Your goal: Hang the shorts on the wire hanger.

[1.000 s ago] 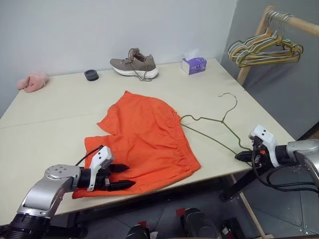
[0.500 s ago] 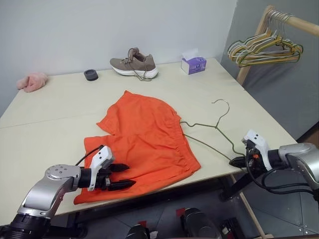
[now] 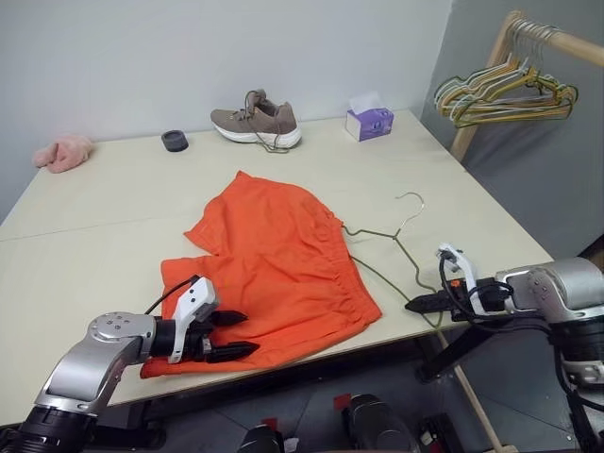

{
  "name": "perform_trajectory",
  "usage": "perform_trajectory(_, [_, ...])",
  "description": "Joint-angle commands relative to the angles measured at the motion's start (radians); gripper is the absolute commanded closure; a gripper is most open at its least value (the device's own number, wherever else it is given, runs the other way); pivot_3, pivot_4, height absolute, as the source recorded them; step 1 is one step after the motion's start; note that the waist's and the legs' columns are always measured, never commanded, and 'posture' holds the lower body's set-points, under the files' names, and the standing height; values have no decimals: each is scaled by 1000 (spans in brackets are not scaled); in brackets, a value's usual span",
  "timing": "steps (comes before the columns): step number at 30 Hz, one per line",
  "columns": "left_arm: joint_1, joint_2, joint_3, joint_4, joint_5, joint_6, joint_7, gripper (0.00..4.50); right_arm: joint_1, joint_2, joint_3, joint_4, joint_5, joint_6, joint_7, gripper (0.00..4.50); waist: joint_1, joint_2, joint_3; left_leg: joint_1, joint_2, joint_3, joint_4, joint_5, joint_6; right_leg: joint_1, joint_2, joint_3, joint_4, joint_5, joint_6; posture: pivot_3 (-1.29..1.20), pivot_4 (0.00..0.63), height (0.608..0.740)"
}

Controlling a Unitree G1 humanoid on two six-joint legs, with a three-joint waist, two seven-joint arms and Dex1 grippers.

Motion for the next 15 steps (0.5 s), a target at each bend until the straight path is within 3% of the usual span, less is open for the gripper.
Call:
perform_trajectory(1, [5, -3, -1, -34, 0, -16, 8, 656, -69, 77, -112, 33, 9, 55, -95, 4500, 1, 0, 0, 0, 0, 0, 0, 0, 0, 0, 0, 0, 0, 1, 1, -180, 51, 740])
perform_trajectory(4, [8, -7, -6, -26, 3, -25, 10, 656, -112, 148, -175, 55, 8, 74, -163, 4500, 6, 1, 0, 0, 0, 0, 0, 0, 0, 0, 0, 0, 0, 1, 2, -181, 51, 740])
perform_trajectory(11, [-3, -19, -15, -12, 5, -35, 16, 656, -149, 200, -199, 21, 31, 32, -217, 4500, 23, 1, 0, -2, 0, 0, -2, 0, 0, -3, 0, 0, 0, 1, 2, -187, 50, 740])
perform_trajectory(15, [-19, -51, 3, -1, -5, -33, 51, 656, -46, 94, 43, -190, -75, -317, -118, 4500, 26, 3, 0, -3, 0, 0, -2, 0, 0, -3, 0, 0, 0, 1, 2, -184, 50, 740])
